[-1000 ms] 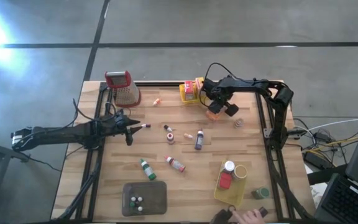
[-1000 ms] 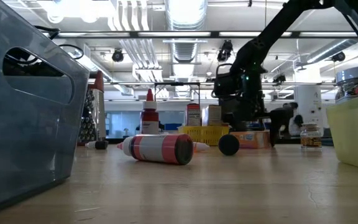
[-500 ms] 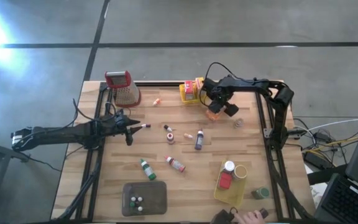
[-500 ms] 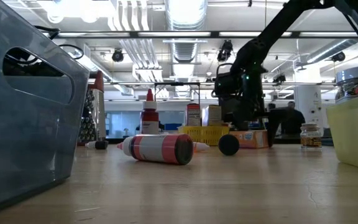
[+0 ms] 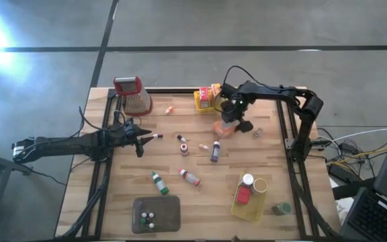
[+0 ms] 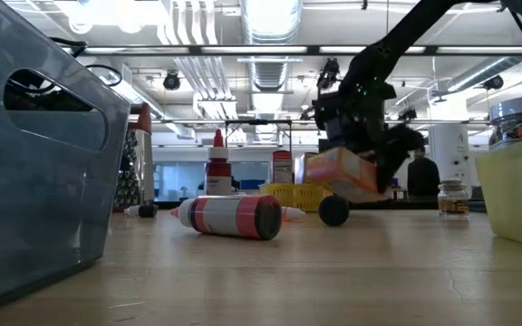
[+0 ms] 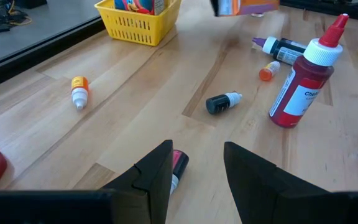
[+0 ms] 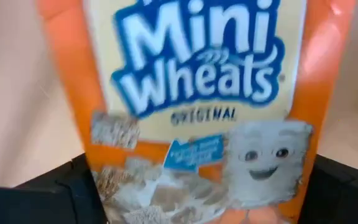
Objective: Pick & Place Kitchen Items
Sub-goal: Put the orange cereal box into the top yellow bin
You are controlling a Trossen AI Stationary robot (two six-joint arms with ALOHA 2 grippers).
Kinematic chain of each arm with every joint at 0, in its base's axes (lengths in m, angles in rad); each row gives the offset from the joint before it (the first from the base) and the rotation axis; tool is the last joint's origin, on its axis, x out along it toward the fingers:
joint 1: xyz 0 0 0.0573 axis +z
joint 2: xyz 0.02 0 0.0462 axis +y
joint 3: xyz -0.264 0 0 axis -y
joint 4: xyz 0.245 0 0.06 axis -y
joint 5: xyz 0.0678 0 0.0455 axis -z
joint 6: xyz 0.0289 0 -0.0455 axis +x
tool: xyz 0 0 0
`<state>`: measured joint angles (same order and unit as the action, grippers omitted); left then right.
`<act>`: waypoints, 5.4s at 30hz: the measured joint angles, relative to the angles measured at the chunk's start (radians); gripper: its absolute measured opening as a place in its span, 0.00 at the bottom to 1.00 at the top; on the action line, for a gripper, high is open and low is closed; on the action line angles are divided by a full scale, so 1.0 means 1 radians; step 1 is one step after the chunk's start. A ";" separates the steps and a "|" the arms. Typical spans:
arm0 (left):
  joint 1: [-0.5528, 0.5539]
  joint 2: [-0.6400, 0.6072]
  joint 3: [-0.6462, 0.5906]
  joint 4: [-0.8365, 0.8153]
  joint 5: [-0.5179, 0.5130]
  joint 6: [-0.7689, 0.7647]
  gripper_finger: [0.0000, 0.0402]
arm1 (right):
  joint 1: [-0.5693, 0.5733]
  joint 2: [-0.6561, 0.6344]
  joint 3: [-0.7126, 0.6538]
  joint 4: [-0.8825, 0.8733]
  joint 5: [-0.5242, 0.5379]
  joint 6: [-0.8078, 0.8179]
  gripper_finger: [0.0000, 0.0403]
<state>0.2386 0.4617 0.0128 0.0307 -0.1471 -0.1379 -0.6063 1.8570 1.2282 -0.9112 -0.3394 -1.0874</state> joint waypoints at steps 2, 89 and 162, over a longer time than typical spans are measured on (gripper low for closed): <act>0.000 0.000 0.000 0.000 0.000 0.000 0.37 | 0.012 -0.014 0.000 0.007 -0.105 0.072 0.88; 0.000 0.000 -0.002 0.012 -0.012 0.228 0.37 | 0.105 -0.544 -0.008 0.280 -0.431 0.746 0.79; -0.015 1.004 0.793 0.955 0.310 -0.795 0.76 | 0.129 -0.620 -0.061 0.708 -0.346 0.702 0.73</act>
<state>0.2238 1.4662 0.8055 0.9855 0.1632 -0.9325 -0.4768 1.2366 1.1675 -0.2028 -0.6859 -0.3857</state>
